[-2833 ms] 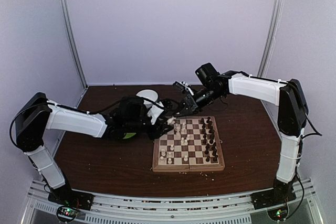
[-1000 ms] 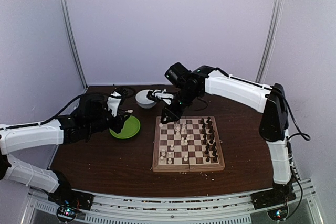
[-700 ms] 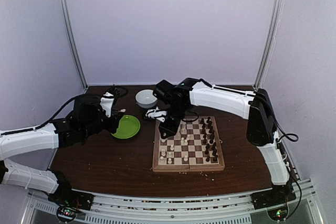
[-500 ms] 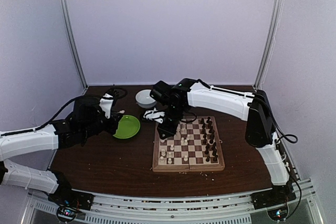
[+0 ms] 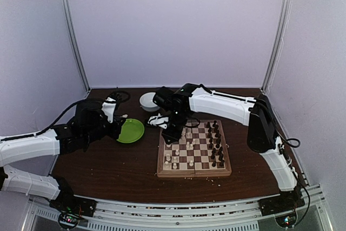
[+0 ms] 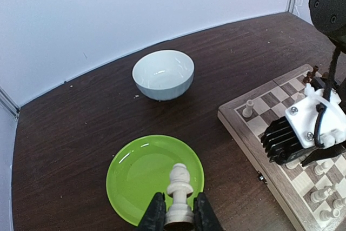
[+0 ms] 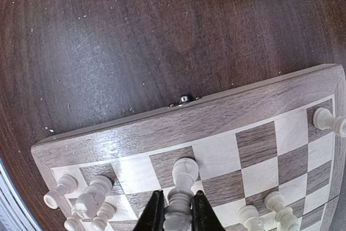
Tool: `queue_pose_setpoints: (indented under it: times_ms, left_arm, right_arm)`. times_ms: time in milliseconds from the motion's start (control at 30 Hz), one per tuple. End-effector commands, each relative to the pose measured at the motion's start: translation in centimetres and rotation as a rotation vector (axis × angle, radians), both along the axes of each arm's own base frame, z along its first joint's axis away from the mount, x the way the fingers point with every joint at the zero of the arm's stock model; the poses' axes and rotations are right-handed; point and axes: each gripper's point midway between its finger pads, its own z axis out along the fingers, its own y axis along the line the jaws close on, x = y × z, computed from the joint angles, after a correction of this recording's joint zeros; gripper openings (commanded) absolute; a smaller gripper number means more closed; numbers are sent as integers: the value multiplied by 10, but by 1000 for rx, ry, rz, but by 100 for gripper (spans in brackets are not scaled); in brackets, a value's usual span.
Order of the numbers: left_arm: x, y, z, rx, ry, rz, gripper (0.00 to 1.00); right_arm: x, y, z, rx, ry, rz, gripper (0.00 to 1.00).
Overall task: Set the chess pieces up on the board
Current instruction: Place the king on e1.
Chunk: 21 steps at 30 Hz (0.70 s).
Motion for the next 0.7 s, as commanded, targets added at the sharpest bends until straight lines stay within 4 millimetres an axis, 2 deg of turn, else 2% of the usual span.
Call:
queue_pose_setpoints:
  times_ms: [0,367,667]
  left_arm:
    - [4,1,7,-29,-27,19,9]
    - [6,-3,5,-32,-22,6,8]
    - [6,-5,3,-31,-16,-1,8]
  right_arm:
    - [-6,-1,-5,-29,15,14,9]
    - [-12,1,-6,-20,53,19,11]
    - [-10,2,-8,-22,46,13,14]
